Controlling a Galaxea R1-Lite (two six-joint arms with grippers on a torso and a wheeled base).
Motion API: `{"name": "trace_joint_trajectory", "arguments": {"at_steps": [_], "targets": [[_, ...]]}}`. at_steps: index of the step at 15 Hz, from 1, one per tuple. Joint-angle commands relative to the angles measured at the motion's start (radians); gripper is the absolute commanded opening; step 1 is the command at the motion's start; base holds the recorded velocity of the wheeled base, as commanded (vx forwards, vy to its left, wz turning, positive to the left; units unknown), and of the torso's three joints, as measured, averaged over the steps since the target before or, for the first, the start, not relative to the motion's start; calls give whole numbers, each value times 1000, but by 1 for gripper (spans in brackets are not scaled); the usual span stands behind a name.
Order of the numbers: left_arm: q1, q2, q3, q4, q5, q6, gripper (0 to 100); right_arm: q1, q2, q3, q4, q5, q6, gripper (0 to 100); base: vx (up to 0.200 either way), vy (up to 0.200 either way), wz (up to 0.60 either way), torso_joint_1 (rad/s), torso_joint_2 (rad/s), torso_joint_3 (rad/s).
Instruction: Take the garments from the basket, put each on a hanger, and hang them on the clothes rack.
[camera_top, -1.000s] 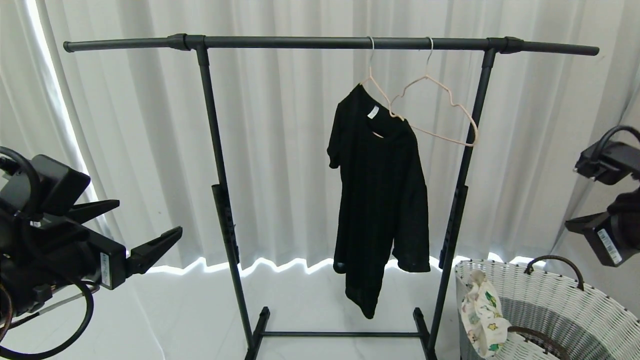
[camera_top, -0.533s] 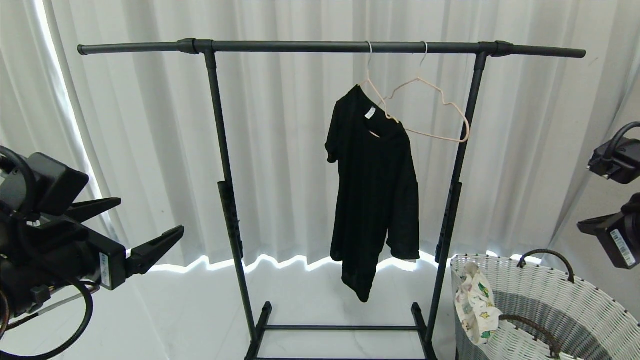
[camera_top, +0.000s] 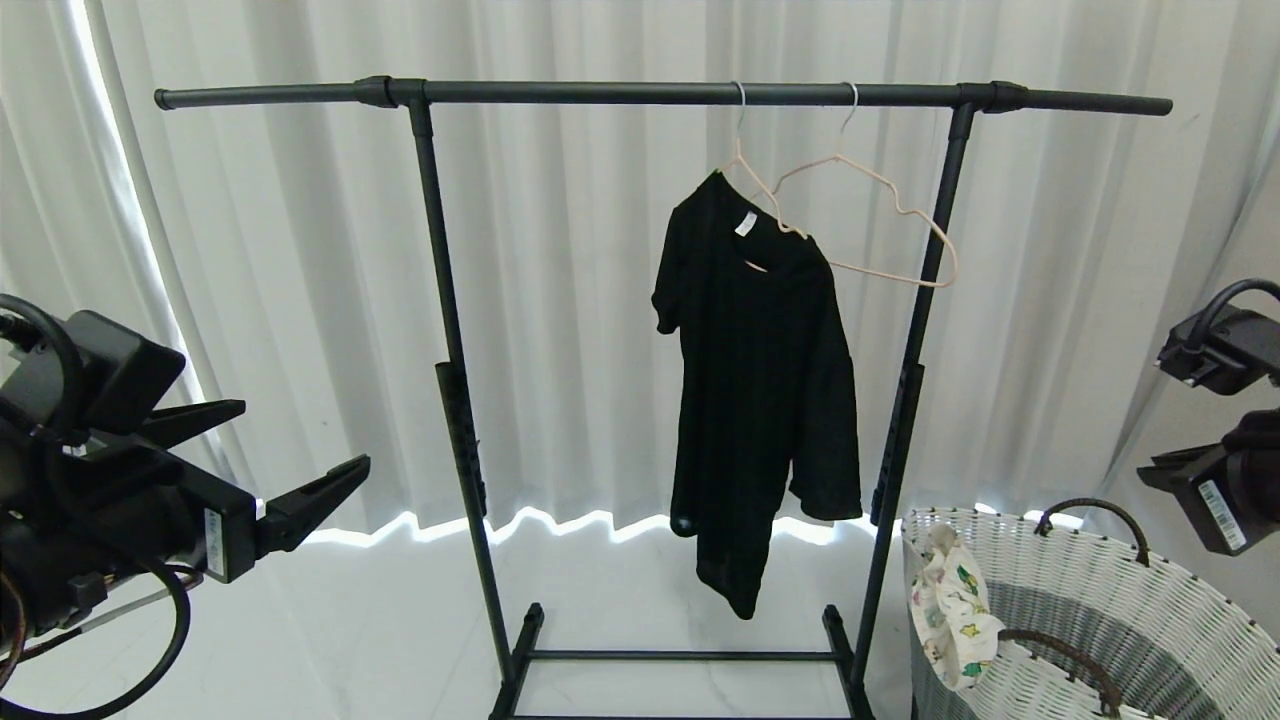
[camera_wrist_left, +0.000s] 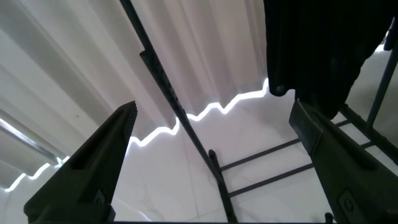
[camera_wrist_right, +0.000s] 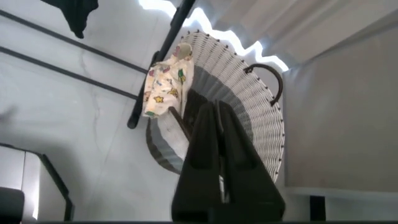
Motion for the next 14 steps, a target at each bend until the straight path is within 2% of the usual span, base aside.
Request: {"name": "trace_joint_trajectory", "arguments": {"at_steps": [1, 7, 11, 14], "targets": [[0, 3, 0, -1, 0, 0, 100, -4, 2, 7, -12, 2, 2, 100, 0, 0, 0, 0, 0, 0], [2, 1, 6, -1, 0, 0, 100, -12, 5, 88, -207, 54, -1, 100, 0, 0, 0, 0, 0, 0], [2, 4, 3, -1, -3, -6, 100, -19, 3, 91, -218, 51, -10, 100, 0, 0, 0, 0, 0, 0], [2, 21, 2, -1, -26, -29, 100, -21, 2, 90, -219, 50, -13, 100, 200, 0, 0, -1, -1, 2]]}}
